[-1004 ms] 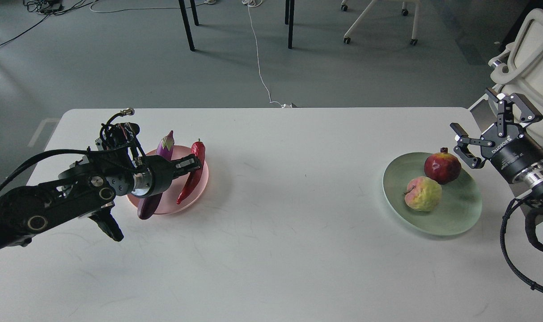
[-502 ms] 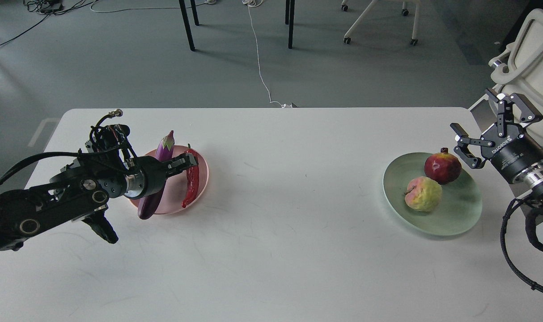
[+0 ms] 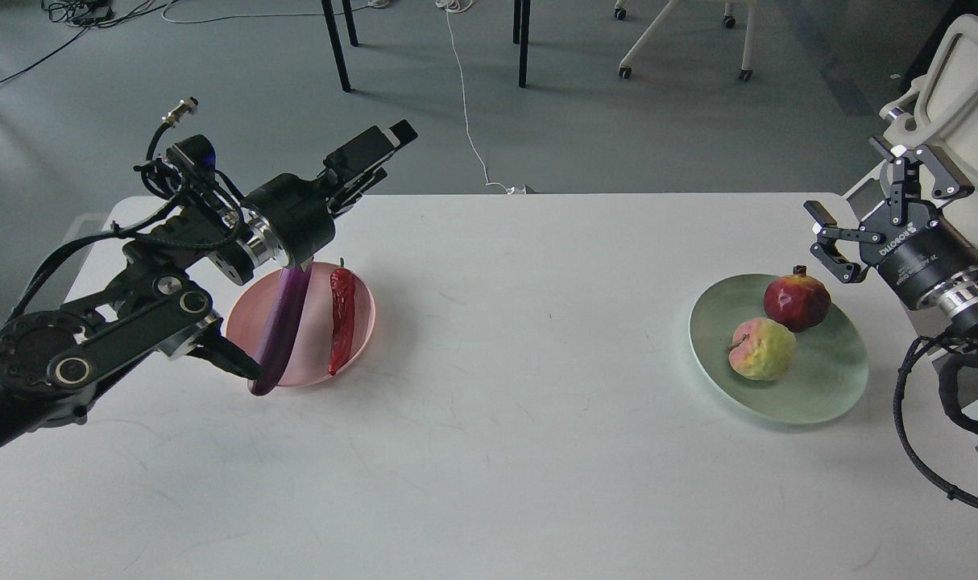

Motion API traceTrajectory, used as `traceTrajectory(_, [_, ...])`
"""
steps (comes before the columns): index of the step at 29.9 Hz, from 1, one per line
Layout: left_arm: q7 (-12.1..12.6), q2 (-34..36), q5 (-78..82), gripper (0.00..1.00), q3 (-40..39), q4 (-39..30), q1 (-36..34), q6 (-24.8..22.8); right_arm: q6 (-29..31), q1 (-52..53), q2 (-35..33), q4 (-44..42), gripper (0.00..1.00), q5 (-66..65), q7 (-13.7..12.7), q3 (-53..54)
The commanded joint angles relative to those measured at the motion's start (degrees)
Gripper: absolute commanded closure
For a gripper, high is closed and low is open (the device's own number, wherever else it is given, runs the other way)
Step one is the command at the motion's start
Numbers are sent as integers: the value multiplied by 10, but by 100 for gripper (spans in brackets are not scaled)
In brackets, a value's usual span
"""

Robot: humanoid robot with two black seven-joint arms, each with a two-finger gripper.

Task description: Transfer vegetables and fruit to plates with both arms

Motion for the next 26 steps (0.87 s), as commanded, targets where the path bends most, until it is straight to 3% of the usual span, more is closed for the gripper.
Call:
traceTrajectory(1, [-6, -19, -59, 0, -12, 30, 1, 51, 0, 17, 22, 0, 1, 0, 0, -3])
traceTrajectory(6, [-7, -24, -137, 0, -68, 66, 45, 1, -19, 26, 71, 12, 1, -1, 0, -3])
traceTrajectory(16, [-1, -129, -147, 0, -287, 137, 156, -190, -36, 22, 101, 31, 1, -1, 0, 12])
traceTrajectory(26, [-4, -186, -147, 0, -316, 135, 191, -216, -41, 21, 109, 39, 1, 0, 0, 29])
